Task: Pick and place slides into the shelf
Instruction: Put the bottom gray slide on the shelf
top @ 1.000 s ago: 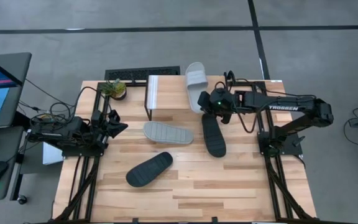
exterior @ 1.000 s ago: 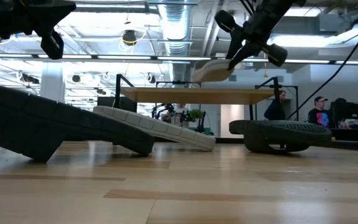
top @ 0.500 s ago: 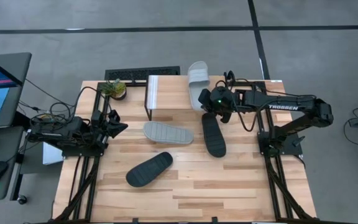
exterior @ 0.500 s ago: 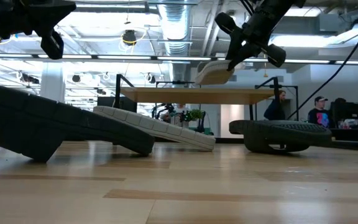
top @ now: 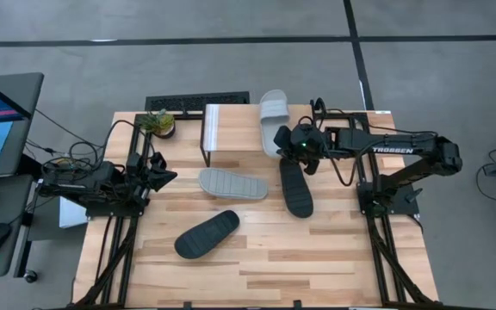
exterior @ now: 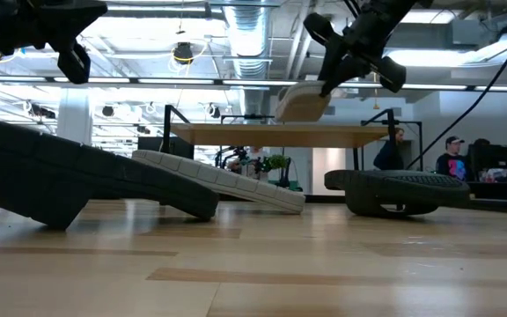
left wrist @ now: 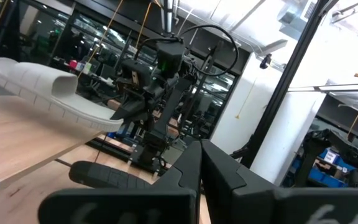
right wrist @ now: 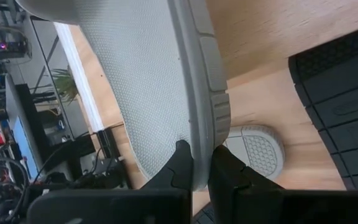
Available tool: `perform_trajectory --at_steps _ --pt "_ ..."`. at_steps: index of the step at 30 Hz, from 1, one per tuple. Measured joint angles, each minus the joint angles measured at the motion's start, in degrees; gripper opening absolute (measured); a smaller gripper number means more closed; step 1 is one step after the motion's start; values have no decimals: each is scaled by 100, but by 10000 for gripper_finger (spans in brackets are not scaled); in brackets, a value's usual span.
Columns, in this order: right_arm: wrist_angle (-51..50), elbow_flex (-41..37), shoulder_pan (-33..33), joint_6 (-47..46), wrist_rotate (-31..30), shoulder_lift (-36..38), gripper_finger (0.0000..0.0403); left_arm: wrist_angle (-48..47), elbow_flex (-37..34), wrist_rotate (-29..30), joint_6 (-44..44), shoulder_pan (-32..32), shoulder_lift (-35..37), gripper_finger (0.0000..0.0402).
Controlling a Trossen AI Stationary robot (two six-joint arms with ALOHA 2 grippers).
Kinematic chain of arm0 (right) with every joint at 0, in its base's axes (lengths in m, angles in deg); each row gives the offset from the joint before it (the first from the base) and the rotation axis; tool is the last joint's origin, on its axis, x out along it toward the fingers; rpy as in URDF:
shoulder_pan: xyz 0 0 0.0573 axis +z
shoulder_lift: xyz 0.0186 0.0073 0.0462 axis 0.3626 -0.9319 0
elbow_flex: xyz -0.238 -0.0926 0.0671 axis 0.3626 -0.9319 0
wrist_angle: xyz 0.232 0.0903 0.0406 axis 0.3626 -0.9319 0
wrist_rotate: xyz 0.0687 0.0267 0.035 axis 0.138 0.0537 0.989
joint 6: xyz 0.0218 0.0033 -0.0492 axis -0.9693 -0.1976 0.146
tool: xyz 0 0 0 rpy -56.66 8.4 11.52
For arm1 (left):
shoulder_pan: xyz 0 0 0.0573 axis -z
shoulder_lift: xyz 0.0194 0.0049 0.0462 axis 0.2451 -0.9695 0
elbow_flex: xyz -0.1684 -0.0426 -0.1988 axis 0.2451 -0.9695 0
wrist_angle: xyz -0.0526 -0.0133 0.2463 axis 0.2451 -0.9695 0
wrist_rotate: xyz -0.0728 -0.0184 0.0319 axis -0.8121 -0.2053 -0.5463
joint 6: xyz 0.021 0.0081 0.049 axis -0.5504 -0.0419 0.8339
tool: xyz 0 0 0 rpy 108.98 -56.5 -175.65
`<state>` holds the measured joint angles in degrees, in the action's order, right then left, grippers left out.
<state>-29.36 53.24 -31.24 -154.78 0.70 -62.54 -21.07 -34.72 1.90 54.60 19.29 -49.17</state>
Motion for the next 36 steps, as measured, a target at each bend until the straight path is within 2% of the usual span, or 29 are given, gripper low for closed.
perform_trajectory --at_steps 7,12,24,32,36 --pt "491 -9 -42 32 29 -334 15 11 0 -2 0 0 0 0" --pt "788 -9 -205 238 299 -569 15 9 0 -4 -15 0 0 0" --pt "261 -9 -328 360 354 -568 15 5 0 -114 -59 4 -1 0" --pt "255 -5 -339 351 375 -568 15 2 -1 -116 -61 4 0 0" --pt "255 -4 -369 232 439 -568 36 2 -1 -116 -61 4 0 0"
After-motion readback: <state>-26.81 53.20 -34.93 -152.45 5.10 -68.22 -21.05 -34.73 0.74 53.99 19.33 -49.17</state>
